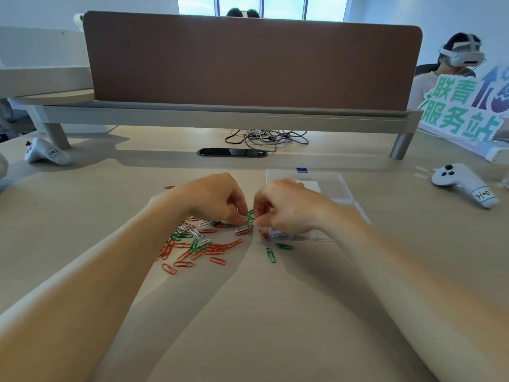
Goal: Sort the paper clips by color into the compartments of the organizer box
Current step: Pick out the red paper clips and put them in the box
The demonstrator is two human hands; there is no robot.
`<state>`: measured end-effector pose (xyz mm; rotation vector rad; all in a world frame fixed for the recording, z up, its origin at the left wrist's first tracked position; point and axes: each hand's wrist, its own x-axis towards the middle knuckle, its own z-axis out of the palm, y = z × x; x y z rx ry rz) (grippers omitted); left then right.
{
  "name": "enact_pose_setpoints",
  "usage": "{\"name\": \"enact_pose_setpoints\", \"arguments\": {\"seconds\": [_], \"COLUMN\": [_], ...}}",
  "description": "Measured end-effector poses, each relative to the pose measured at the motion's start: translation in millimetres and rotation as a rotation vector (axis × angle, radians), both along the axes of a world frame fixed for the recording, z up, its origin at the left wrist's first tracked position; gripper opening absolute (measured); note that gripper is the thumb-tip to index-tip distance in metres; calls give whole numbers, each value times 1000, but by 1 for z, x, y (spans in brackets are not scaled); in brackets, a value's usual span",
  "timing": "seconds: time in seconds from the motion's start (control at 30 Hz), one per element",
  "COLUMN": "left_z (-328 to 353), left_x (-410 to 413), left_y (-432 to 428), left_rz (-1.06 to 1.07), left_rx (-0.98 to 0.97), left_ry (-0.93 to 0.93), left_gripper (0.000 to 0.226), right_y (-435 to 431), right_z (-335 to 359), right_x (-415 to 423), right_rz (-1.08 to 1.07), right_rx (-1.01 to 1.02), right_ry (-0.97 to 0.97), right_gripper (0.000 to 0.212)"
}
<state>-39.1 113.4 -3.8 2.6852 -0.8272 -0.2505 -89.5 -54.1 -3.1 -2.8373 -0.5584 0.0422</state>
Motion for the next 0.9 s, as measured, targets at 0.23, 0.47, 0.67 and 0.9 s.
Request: {"name": "enact_pose_setpoints", "arguments": {"seconds": [0.23, 0.47, 0.67, 0.9], "left_z": [-7, -7, 3, 14], "left_x": [-5, -8, -6, -14], "left_y": [-11, -13, -11, -47], "left_rz": [40, 24, 32, 8], "left_rx": [124, 188, 67, -117], "left_ry": [-41, -67, -126, -168], "left_gripper": [11, 7, 12, 7], "right_y": [-11, -19, -48, -123], "right_z": [-1, 0, 12, -7], "right_x": [7, 11, 7, -1], "right_rz": [-46, -43, -110, -347], "right_rx": [55, 124, 293, 442], "right_ry": [18, -21, -77, -207], "right_gripper": [13, 7, 11, 9]}}
